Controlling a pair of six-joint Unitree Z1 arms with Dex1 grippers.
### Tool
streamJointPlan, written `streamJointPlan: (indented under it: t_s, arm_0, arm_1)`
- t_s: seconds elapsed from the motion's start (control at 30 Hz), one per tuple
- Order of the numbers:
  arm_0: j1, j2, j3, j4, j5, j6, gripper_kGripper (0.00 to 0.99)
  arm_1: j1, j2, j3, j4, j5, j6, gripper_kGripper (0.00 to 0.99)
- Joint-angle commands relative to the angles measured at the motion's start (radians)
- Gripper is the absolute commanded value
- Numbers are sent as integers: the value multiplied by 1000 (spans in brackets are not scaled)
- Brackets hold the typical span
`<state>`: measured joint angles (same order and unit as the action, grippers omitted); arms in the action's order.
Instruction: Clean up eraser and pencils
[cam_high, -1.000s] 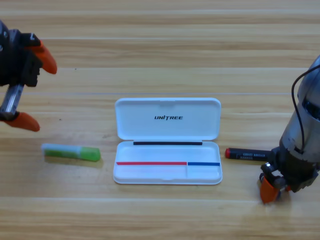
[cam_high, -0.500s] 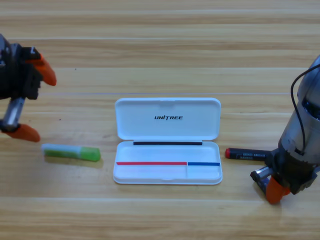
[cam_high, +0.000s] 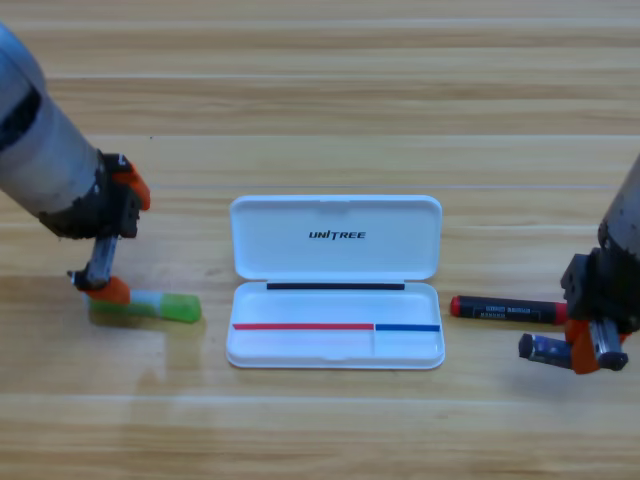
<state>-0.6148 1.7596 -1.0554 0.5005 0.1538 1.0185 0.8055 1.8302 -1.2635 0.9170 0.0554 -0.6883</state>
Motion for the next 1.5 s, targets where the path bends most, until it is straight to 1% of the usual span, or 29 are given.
streamJointPlan:
  t_s: [0.03, 0.23, 0.43, 0.53, 0.7, 0.77, 0.83, 0.93, 1.0, 1.13, 1.27, 1.3, 1.37, 1.4, 1.43, 1.5]
  arm_0:
    - [49, 127, 22, -42, 0, 11, 989]
    - [52, 187, 3, -46, -7, 11, 989]
    - [52, 216, -18, -40, -16, 5, 983]
    - [52, 225, -20, -37, -19, 2, 919]
    - [52, 233, -23, -42, -23, -3, 758]
    - [52, 233, -23, -40, -23, 0, 652]
    - [52, 235, -21, -39, -23, 6, 509]
    - [49, 235, -23, -39, -23, 11, 244]
    - [49, 228, -24, -39, -22, 11, 8]
    - [46, 190, -29, -20, -2, 8, 0]
    - [38, 144, -81, 67, 43, 2, 0]
    - [27, 129, -101, 99, 49, -9, 0]
    - [3, 90, -161, 182, 55, -35, 0]
    - [-9, 72, -199, 230, 58, -52, 0]
    - [-25, 55, -235, 274, 62, -67, 0]
    - [-57, 31, -319, 360, 75, -98, 0]
  arm_1:
    - [41, 138, -83, 11, 66, -85, 0]
    - [72, 213, -200, 11, 81, -131, 0]
    - [72, 293, -301, 30, 75, -157, 0]
    - [72, 322, -332, 43, 73, -166, 0]
    - [66, 356, -350, 43, 72, -171, 0]
    - [61, 371, -355, 43, 67, -172, 0]
    - [60, 385, -361, 43, 61, -175, 0]
    - [58, 396, -364, 43, 49, -174, 0]
    - [55, 400, -370, 43, 43, -174, 0]
    - [52, 405, -375, 43, 30, -174, 0]
    - [52, 405, -378, 43, 24, -172, 0]
    - [52, 402, -378, 43, 15, -169, 179]
    - [52, 385, -376, 43, 9, -161, 670]
    - [52, 371, -375, 46, 9, -161, 856]
    - [52, 353, -373, 51, 9, -161, 917]
    - [52, 305, -373, 66, 14, -161, 957]
